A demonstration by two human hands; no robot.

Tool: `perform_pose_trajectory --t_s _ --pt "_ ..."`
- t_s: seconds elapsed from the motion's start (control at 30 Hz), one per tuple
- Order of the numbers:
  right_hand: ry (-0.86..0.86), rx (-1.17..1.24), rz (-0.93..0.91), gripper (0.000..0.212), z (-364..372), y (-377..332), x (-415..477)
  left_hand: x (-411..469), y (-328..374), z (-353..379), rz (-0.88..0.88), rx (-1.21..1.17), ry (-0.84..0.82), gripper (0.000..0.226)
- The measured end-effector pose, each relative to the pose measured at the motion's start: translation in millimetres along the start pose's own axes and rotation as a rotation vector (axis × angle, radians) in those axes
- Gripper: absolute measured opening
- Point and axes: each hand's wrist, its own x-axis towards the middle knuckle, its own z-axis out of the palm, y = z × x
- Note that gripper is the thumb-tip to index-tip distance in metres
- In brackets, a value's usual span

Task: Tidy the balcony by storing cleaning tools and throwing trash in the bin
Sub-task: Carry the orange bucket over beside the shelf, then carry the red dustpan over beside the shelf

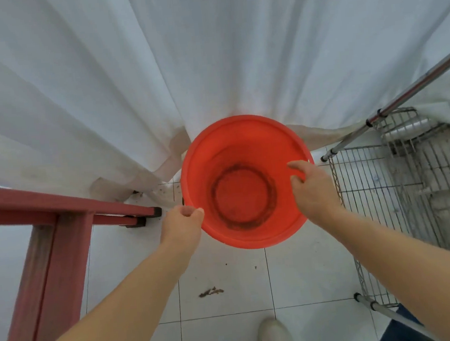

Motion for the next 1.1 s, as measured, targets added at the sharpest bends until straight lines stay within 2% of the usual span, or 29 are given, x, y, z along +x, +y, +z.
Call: perform_pose_trajectory --t_s 0.27,0.57,0.83,1.1 --pt "0.121 0.232 -0.034 0.029 -104.1 -106.6 -59.0 -123.3 132.0 -57.8 0.360 -0.081 -0.139 0.013" --pt "0.344 0.515 -0.185 0.023 -239.8 -242.9 -173.4 -288.3 240.5 -143.4 0.782 -0.056 -0.126 0.019" --pt "0.453 0.608 -0.293 0.021 -347.5 -317.1 -325.2 -437.9 283.7 -225.2 1.108 -0.049 -0.197 0.017" --pt "0.695 0.649 -0.439 0.019 -422.5 -341.3 -493.5 -580.2 283.7 -248.2 1.402 -0.157 -0.429 0.017"
